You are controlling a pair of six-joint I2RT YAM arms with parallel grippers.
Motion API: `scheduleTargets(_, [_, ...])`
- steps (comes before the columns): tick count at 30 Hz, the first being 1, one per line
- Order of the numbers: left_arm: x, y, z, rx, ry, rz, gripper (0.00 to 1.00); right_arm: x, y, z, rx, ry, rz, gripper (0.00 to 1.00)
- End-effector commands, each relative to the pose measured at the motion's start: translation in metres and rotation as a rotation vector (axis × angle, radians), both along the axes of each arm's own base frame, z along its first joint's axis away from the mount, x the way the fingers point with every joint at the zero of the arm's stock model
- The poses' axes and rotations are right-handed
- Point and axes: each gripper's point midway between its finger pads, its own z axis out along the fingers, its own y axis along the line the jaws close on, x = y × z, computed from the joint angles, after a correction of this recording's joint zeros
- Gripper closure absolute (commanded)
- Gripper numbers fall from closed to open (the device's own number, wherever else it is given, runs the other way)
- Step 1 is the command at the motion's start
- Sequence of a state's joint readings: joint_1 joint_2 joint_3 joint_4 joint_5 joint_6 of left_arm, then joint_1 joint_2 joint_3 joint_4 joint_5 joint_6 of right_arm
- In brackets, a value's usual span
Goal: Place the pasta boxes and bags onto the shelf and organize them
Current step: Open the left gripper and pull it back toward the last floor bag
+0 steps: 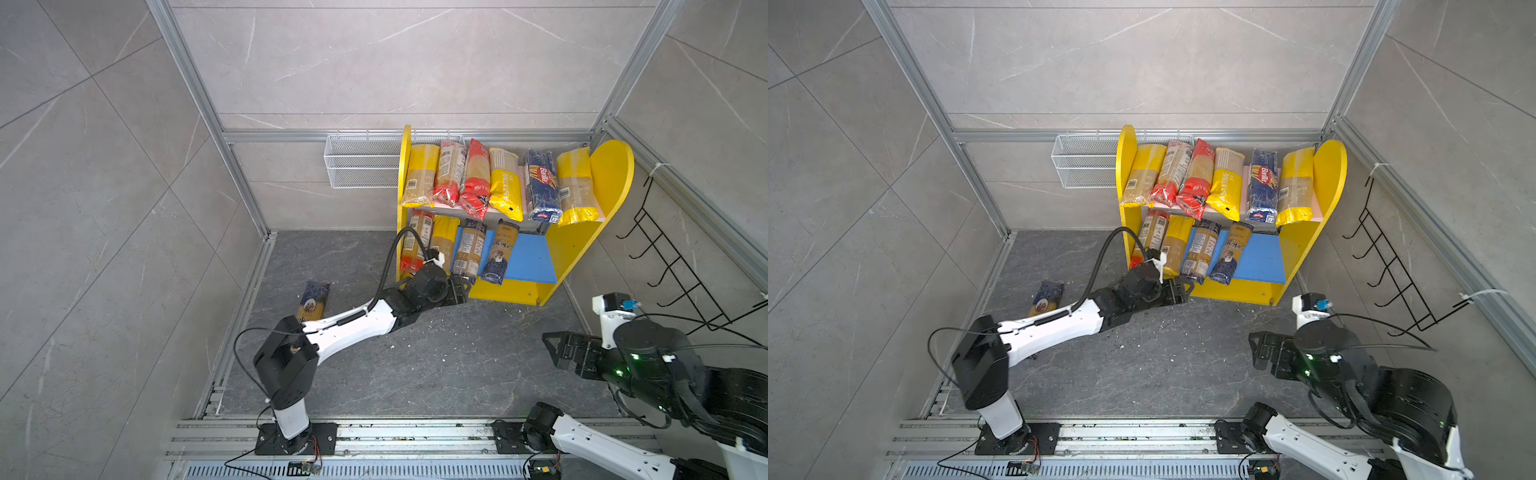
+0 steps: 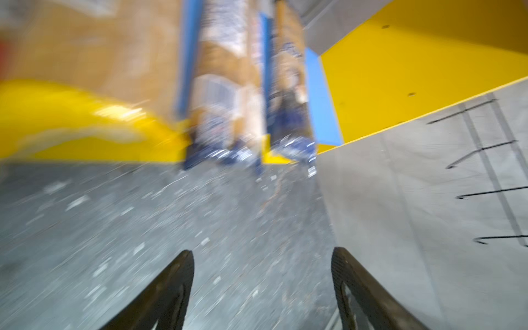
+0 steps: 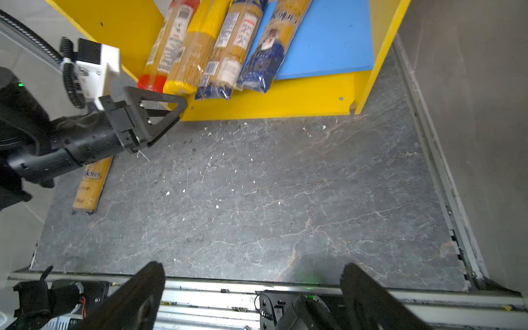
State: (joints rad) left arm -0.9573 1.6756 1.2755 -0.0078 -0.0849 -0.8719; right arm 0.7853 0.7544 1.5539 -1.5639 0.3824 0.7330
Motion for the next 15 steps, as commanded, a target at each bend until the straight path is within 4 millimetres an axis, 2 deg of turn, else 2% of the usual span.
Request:
scheduleTargets(1, [0.003,0.083,-0.022,0.121,0.047,0.235,0.21,0.018,0.036,-0.001,0.019,0.006,0.098,0.0])
scheduleTargets(4, [-0.01,0.154,-0.046,0.241,0.115,0.399,0.21,0.031,0.06,-0.004,0.027,0.017,0.148,0.0])
scheduleTargets(9, [-0.037,0.26,-0.066,0.334,0.229,0.641,0.21,0.051,0.1,-0.012,0.041,0.049,0.232,0.0])
scheduleTargets(13, [-0.061,0.324,-0.077,0.369,0.297,0.793,0.19,0.064,0.125,-0.017,0.064,0.063,0.278,0.0])
scheduleTargets(15, [-0.076,0.355,-0.092,0.387,0.404,0.877,0.19,0.07,0.137,-0.019,0.072,0.067,0.3,0.0])
